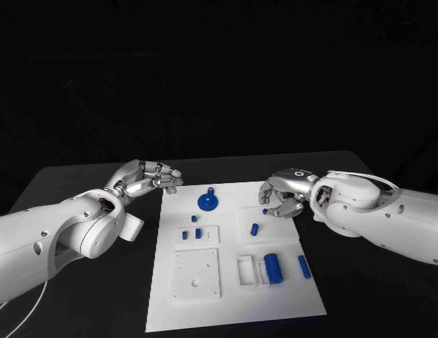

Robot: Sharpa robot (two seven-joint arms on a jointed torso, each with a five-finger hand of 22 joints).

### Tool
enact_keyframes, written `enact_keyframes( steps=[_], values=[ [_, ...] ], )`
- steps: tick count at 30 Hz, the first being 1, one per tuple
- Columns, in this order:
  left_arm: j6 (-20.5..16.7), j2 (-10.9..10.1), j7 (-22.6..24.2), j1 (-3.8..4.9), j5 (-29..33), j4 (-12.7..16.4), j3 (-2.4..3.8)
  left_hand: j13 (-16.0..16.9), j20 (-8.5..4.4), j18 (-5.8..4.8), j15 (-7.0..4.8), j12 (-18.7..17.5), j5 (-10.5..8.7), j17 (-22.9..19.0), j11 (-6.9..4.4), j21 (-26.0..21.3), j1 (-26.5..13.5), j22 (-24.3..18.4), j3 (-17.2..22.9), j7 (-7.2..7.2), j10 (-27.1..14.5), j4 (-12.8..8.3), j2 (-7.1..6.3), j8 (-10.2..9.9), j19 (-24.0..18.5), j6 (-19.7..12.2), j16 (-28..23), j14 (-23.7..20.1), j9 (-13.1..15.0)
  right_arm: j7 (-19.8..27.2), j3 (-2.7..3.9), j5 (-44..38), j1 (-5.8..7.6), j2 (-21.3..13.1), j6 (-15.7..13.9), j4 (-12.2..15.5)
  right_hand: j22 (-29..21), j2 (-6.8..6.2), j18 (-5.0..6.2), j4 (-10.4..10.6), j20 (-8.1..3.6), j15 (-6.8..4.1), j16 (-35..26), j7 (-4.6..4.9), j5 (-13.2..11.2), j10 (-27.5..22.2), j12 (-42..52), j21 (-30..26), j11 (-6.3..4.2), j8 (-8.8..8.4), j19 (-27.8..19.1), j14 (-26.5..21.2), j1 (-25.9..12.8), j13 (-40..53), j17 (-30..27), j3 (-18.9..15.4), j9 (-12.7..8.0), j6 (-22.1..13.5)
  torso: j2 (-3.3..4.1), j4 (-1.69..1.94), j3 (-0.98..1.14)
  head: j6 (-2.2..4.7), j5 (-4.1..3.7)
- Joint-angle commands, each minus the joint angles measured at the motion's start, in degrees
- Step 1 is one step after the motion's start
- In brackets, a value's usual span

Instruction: Assemble the parts on the task board

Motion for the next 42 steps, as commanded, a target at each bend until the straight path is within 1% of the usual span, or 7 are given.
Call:
enact_keyframes(
  steps=[1,17,21,24,28,35,42],
  values=[
    [0.66,0.09,1.27,0.04,1.27,0.07,0.05,-0.07,0.18,-0.14,0.13,-0.20,0.22,0.14,-0.09,-0.31,0.22,0.12,0.10,0.11,-0.20,-0.06,0.60,0.29,-0.25,-0.36,-0.34,-0.15,-0.08,-1.23,-0.06,-3.11,-0.47,0.41,0.33,-0.25,0.08,-0.79,2.72,0.71,0.06,0.08,0.44,0.19,-0.43,0.98,-0.67,-0.28,0.27,-0.10,0.46,0.21,0.28,-0.37,-0.19,0.47,-0.12,0.27,0.03,0.04,0.02,-0.09,0.03],
    [0.60,-0.12,0.74,0.04,1.29,-0.04,0.04,-0.11,0.27,0.00,0.17,-0.37,0.24,0.79,-0.05,-0.37,0.06,0.37,0.04,0.32,-0.22,0.26,0.61,0.17,-0.23,-0.87,-0.73,-0.03,-0.22,-2.58,-0.30,-6.33,-1.47,1.91,-0.48,-1.73,0.34,-1.37,2.72,3.29,0.03,-0.25,0.96,-0.08,-1.62,3.02,-1.97,-0.38,-0.07,0.03,1.05,0.41,0.66,-1.16,-0.76,2.84,-0.23,1.06,0.05,0.07,0.00,-0.47,0.14],
    [1.25,-0.16,0.38,0.04,1.31,-0.05,0.03,-0.11,0.29,0.02,0.18,-0.40,0.22,0.95,-0.05,-0.39,-0.02,0.43,0.00,0.36,-0.23,0.35,0.59,0.15,-0.23,-0.98,-0.82,-0.01,-0.25,-2.58,-0.37,-6.36,-1.50,2.17,0.47,-2.28,0.44,-1.62,2.72,4.19,0.00,-0.29,1.10,-0.13,-2.48,3.46,-2.38,-0.44,-0.12,0.01,1.18,0.43,0.88,-1.35,-0.95,3.96,-0.29,1.24,0.00,0.03,0.00,-0.52,0.18],
    [1.45,-0.22,0.10,0.04,1.32,-0.04,0.02,-0.13,0.31,0.03,0.20,-0.46,0.20,1.09,-0.03,-0.44,-0.10,0.48,-0.05,0.41,-0.27,0.43,0.53,0.13,-0.27,-1.11,-0.95,-0.05,-0.29,-2.56,-1.02,-6.32,-1.50,2.19,1.04,-2.35,0.50,-1.52,2.72,4.63,0.00,-0.36,1.17,-0.21,-2.98,3.84,-2.50,-0.48,-0.19,0.07,1.20,0.42,0.94,-1.40,-1.04,4.53,-0.30,1.45,0.00,0.01,-0.01,-0.55,0.24],
    [1.36,-0.25,0.05,0.04,1.32,-0.14,0.02,-0.14,0.32,0.04,0.21,-0.50,0.18,1.20,-0.01,-0.47,-0.08,0.52,-0.04,0.42,-0.30,0.45,0.51,0.13,-0.31,-1.17,-1.05,-0.09,-0.30,-2.53,-1.48,-6.65,-1.62,2.49,1.49,-2.54,0.69,-1.39,2.72,5.07,-0.06,-0.61,1.35,-0.52,-4.49,4.86,-2.51,-0.48,-0.46,0.35,1.23,0.37,1.50,-1.35,-1.18,5.94,-0.26,2.22,0.01,0.01,0.00,-0.63,0.23],
    [1.54,-0.27,-0.02,0.04,1.32,-0.07,0.02,-0.15,0.33,0.06,0.23,-0.54,0.18,1.34,-0.01,-0.51,-0.01,0.56,-0.02,0.43,-0.31,0.44,0.49,0.14,-0.35,-1.21,-1.16,-0.11,-0.31,-3.27,-1.58,-8.18,-1.90,2.61,1.51,-2.58,1.00,-0.92,2.72,5.60,-0.06,-1.12,1.54,-1.11,-7.12,6.65,-2.48,-0.47,-0.99,0.82,1.21,0.30,2.35,-1.00,-1.50,9.17,-0.21,3.71,0.03,0.03,0.03,-0.73,0.20],
    [1.62,-0.23,-0.16,0.04,1.32,-0.11,0.02,-0.17,0.36,0.07,0.25,-0.61,0.16,1.54,0.02,-0.57,0.05,0.63,-0.02,0.46,-0.36,0.44,0.45,0.15,-0.40,-1.31,-1.32,-0.14,-0.34,-4.32,-1.60,-9.84,-2.06,2.87,0.80,-2.49,1.09,-0.47,2.72,5.56,-0.10,-1.35,1.63,-1.37,-7.44,7.39,-2.47,-0.45,-1.23,1.04,1.27,0.33,2.69,-0.79,-1.64,10.43,-0.19,4.40,0.03,0.01,0.01,-0.81,0.11]
  ],
)
